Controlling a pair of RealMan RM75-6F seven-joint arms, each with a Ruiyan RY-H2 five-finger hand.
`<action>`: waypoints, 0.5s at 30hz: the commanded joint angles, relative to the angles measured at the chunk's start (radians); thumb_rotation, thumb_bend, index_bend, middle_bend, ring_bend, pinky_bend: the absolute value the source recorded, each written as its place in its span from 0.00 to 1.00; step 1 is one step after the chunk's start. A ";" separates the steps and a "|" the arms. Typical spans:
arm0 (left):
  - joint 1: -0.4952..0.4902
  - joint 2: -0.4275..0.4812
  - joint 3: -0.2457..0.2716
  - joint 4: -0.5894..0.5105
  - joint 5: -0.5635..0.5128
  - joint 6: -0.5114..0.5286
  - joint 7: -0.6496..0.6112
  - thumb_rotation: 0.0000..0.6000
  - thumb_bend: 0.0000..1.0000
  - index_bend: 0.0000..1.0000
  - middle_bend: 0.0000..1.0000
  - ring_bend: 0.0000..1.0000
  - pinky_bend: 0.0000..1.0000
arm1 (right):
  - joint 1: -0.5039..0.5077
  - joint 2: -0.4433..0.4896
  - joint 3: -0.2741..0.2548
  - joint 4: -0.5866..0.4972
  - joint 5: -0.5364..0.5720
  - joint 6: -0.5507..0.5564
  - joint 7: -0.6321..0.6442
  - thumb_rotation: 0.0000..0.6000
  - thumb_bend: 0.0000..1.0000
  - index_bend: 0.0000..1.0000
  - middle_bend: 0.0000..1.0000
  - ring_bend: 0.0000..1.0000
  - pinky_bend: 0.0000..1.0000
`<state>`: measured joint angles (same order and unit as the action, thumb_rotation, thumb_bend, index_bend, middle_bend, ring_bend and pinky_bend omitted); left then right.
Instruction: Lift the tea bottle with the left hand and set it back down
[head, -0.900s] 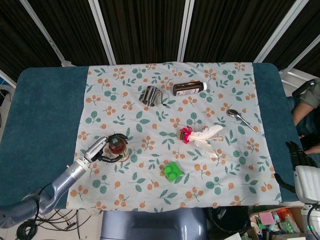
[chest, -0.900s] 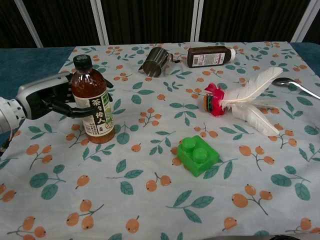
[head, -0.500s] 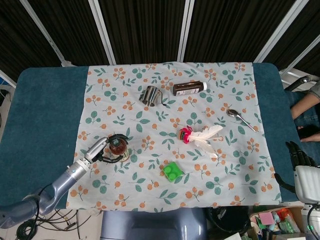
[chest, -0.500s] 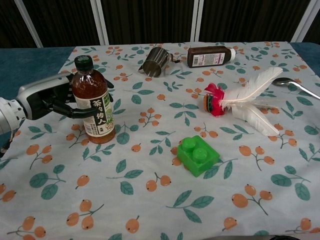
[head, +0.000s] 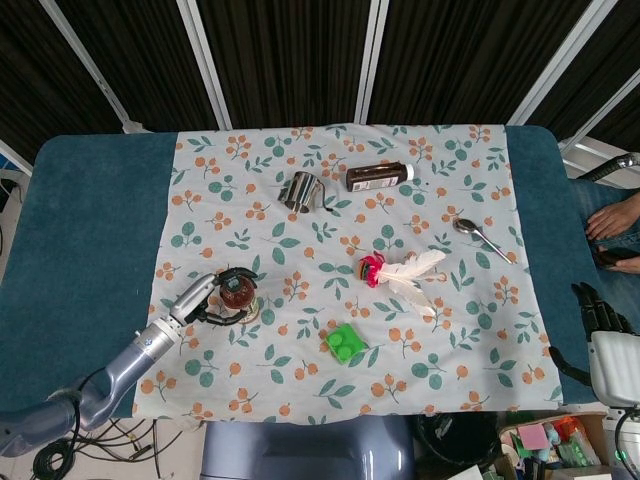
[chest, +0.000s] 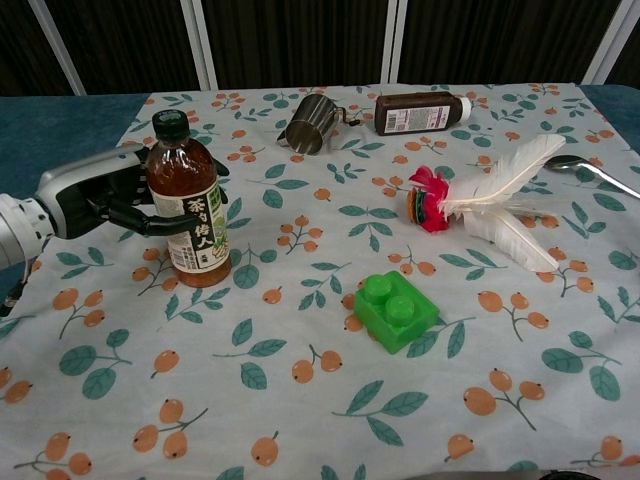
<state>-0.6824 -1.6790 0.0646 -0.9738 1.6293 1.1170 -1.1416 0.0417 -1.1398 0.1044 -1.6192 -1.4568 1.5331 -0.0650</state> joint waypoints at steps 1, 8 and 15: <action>0.000 0.000 -0.001 -0.001 0.000 0.000 0.002 1.00 0.42 0.27 0.33 0.27 0.32 | 0.000 0.000 0.000 0.000 -0.001 0.001 0.000 1.00 0.16 0.05 0.06 0.18 0.26; 0.002 0.002 -0.004 -0.005 -0.005 0.000 0.008 1.00 0.42 0.28 0.33 0.27 0.32 | 0.000 -0.001 0.000 0.000 -0.002 0.003 0.000 1.00 0.16 0.05 0.06 0.18 0.26; 0.001 0.006 -0.010 -0.015 -0.008 0.004 0.015 1.00 0.42 0.29 0.34 0.27 0.33 | -0.001 -0.002 0.001 0.000 -0.002 0.004 0.000 1.00 0.16 0.05 0.06 0.18 0.26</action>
<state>-0.6811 -1.6734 0.0559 -0.9876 1.6220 1.1196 -1.1278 0.0412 -1.1415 0.1051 -1.6192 -1.4586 1.5369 -0.0654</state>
